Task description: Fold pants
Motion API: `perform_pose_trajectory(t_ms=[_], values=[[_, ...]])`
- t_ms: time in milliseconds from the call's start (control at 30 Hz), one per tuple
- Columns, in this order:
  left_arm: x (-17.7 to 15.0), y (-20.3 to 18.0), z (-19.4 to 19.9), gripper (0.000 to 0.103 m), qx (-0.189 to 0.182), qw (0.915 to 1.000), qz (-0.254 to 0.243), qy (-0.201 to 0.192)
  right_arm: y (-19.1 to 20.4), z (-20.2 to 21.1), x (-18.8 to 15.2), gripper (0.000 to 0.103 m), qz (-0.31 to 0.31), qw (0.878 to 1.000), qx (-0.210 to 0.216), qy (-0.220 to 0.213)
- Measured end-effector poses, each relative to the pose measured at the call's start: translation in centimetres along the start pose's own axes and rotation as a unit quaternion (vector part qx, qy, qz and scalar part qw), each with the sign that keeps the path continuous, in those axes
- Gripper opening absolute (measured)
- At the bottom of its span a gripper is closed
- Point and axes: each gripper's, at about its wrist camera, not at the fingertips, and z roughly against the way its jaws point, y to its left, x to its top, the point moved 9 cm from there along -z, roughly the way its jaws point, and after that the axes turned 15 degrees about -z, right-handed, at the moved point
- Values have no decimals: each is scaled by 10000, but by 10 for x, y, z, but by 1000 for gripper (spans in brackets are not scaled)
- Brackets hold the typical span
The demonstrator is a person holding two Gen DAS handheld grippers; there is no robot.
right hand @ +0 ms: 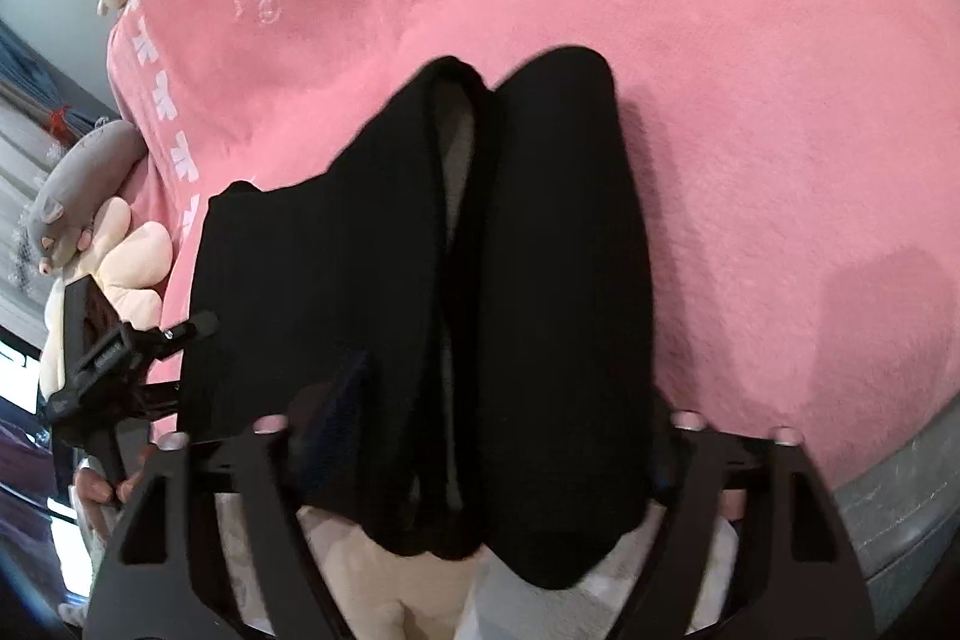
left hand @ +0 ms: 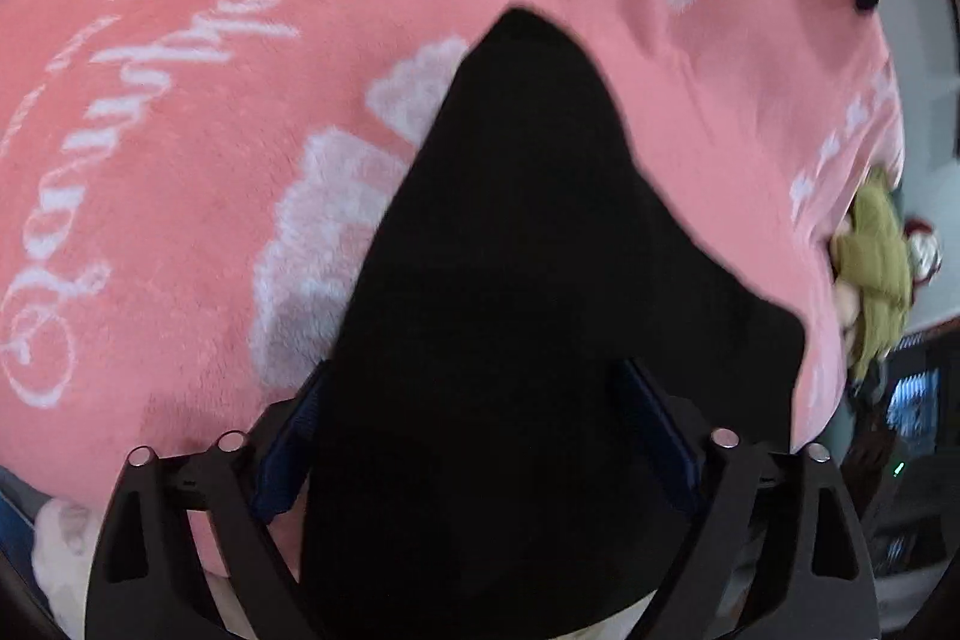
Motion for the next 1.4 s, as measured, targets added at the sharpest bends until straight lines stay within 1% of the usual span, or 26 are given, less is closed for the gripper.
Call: perform_pose_trajectory(t_ms=[33,67,167,233,300,333,367,400,433,467,500,600,700,733,767,800,867,900,967,1033,1067,1167,1233,1300,1333,1400], values=[[3,0,8,27,18,10000,-58,-59,6,2,2,43,70,9999,86,1],[6,-1,13,18,-126,9998,-73,-94,14,7,4,38,111,9997,236,-32],[13,-4,52,16,-453,9978,8,-474,58,36,12,33,582,9965,546,-260],[11,-6,83,16,-278,9968,-147,-735,85,54,9,33,855,9927,815,-263],[4,7,102,18,146,9956,-209,-897,90,51,-1,37,1000,9918,778,-180],[-7,19,100,24,428,9953,-148,-856,84,38,-6,43,1057,9924,625,-95],[-15,33,89,35,629,9955,-134,-690,72,24,-12,51,1101,9931,401,-8],[-23,42,76,38,809,9956,-124,-462,48,1,-19,52,984,9950,5,195],[-37,53,60,41,1033,9946,-51,-92,26,-14,-26,60,756,9959,-303,385],[-44,56,58,45,988,9951,67,-57,10,-14,-31,60,319,9984,-150,434],[-45,56,64,45,1015,9947,91,-156,7,-4,-32,60,63,9994,70,322],[-37,42,98,51,1657,9837,-336,-606,15,33,-17,60,323,9983,-147,-455],[-22,23,120,63,2119,9699,-687,-987,57,54,-2,42,868,9931,165,-776],[-17,9,119,70,2275,9638,-922,-1039,75,51,-1,25,1101,9910,282,-710],[-14,0,118,72,2398,9587,-1124,-1033,90,44,-3,13,1303,9890,400,-582],[-13,-8,117,72,2484,9549,-1262,-1025,104,29,-5,12,1482,9869,516,-372],[-13,-19,109,72,2756,9445,-1571,-849,113,-2,-3,12,1821,9825,351,-184],[-14,-24,103,72,2828,9416,-1678,-732,109,-24,3,12,1992,9799,90,-89],[-16,-29,92,72,2854,9402,-1784,-528,82,-63,25,7,1886,9805,-544,-11],[-16,-31,83,72,2913,9391,-1783,-389,64,-67,42,5,1278,9914,-281,100],[-16,-28,83,72,2927,9392,-1757,-363,67,-61,45,10,1156,9930,-248,48],[-16,-17,75,74,2897,9427,-1628,-297,106,-36,32,11,1518,9884,86,-48],[-20,-13,70,74,2846,9463,-1522,-178,112,-41,22,10,1956,9806,-125,-24],[-24,-8,66,74,2814,9487,-1439,-60,87,-63,25,9,2249,9698,-947,-21],[-25,-6,66,74,2828,9486,-1423,-31,75,-69,27,9,2171,9703,-1070,21],[-29,-3,69,74,2871,9469,-1448,-17,74,-61,34,13,1667,9833,-733,-10]])
